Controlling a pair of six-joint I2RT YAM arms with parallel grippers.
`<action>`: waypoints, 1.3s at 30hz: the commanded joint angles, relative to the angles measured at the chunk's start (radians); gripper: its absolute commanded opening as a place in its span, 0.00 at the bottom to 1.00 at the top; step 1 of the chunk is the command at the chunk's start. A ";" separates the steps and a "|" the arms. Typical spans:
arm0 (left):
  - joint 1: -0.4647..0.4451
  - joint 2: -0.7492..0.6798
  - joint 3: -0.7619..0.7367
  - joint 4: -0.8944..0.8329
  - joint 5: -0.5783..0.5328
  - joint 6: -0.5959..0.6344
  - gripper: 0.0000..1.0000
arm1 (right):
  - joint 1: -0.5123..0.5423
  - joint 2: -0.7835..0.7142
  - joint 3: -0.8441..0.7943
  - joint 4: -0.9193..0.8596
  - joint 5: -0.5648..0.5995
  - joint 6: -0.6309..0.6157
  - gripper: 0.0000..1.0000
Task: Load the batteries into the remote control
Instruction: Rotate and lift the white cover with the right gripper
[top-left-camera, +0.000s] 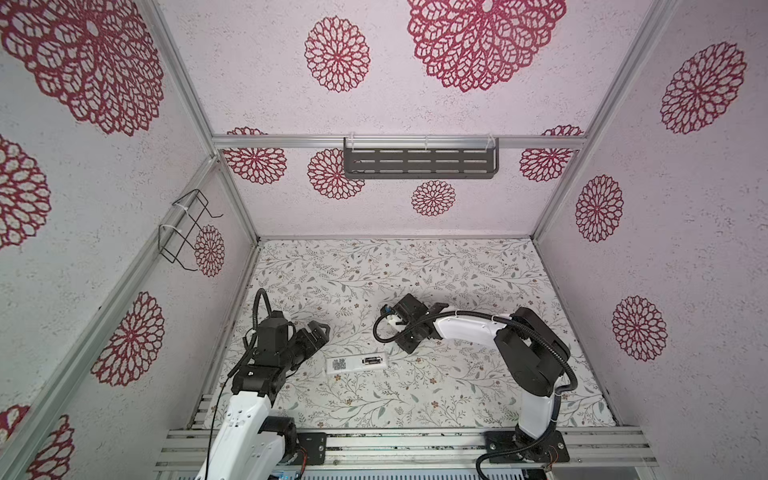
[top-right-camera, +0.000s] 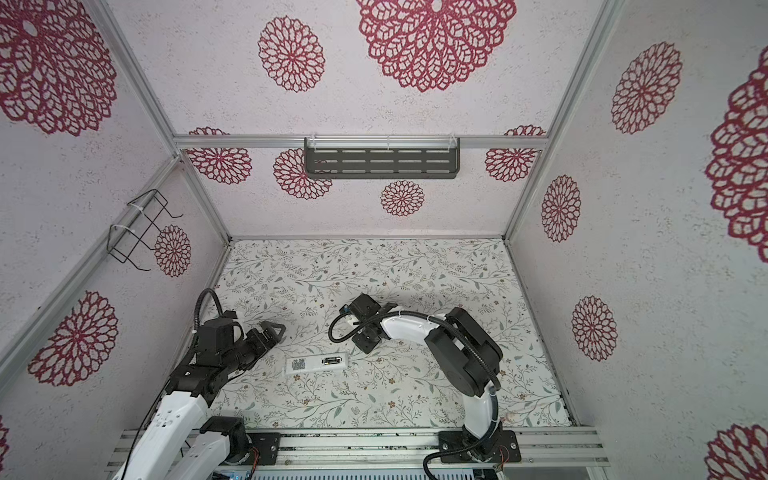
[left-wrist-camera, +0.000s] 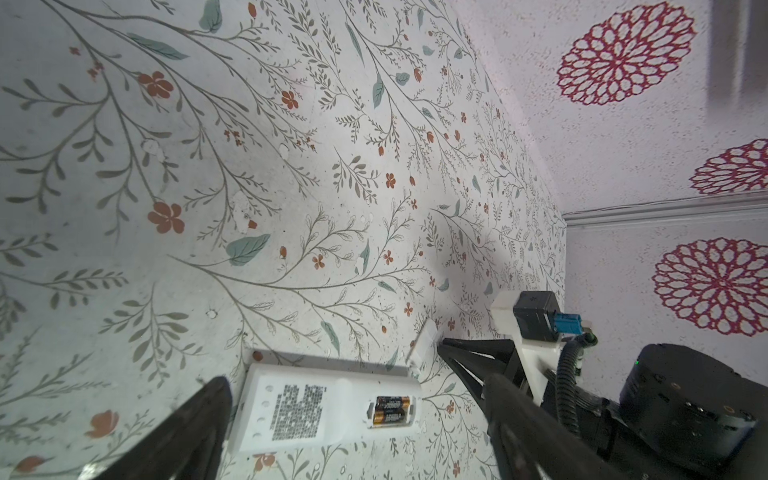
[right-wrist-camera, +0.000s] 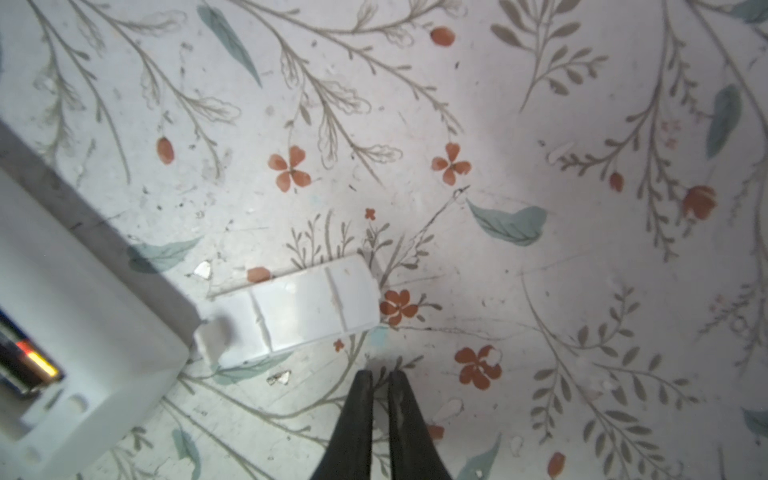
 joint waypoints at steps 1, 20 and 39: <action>0.008 0.000 -0.017 0.029 0.007 0.013 0.97 | 0.005 -0.013 0.016 -0.036 0.011 0.002 0.12; 0.008 0.012 -0.017 0.046 0.020 0.018 0.97 | 0.057 -0.046 0.066 -0.089 -0.057 -0.017 0.34; 0.011 0.017 -0.012 0.043 0.018 0.021 0.97 | 0.126 0.010 0.097 -0.081 -0.016 -0.046 0.37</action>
